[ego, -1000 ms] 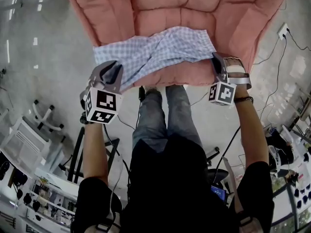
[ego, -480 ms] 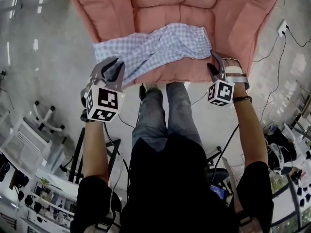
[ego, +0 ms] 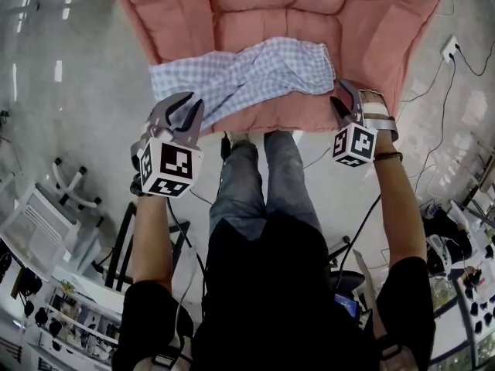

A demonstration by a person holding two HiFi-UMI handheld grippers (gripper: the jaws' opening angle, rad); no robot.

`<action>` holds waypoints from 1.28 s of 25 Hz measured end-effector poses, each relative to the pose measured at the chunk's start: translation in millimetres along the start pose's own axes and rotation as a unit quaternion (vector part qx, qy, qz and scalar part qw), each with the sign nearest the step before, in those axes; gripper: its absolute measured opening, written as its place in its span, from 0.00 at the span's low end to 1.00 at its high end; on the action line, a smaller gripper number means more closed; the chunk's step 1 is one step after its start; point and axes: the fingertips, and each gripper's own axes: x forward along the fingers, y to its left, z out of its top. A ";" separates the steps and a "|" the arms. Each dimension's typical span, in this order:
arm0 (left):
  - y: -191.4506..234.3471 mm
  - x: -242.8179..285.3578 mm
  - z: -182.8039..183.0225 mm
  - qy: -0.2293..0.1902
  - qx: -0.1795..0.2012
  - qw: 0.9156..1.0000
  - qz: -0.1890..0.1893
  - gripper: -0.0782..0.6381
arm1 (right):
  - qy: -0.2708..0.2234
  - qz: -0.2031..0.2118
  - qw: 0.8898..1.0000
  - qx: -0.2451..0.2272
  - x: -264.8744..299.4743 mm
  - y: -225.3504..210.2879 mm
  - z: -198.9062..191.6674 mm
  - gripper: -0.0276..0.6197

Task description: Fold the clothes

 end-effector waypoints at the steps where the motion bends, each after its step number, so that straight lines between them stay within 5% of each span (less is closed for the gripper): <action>1: -5.6 0.9 3.4 -0.002 0.003 1.000 -0.005 0.22 | -0.003 -0.001 1.000 0.004 -0.7 -2.9 1.2 0.40; 11: -80.2 41.4 48.3 -0.013 0.043 0.996 -0.079 0.22 | -0.039 -0.009 0.999 0.034 5.5 -38.3 15.4 0.35; 21: -107.7 67.6 60.6 -0.017 0.000 0.994 -0.106 0.22 | -0.058 0.042 0.980 0.188 44.3 -71.2 38.7 0.28; 26: -106.2 72.5 49.7 -0.008 -0.023 0.994 -0.109 0.22 | -0.015 0.052 0.944 0.326 65.6 -63.8 44.1 0.27; 32: -103.7 80.3 48.6 -0.005 -0.033 0.992 -0.119 0.22 | 0.037 0.040 0.872 0.487 75.6 -47.1 9.6 0.30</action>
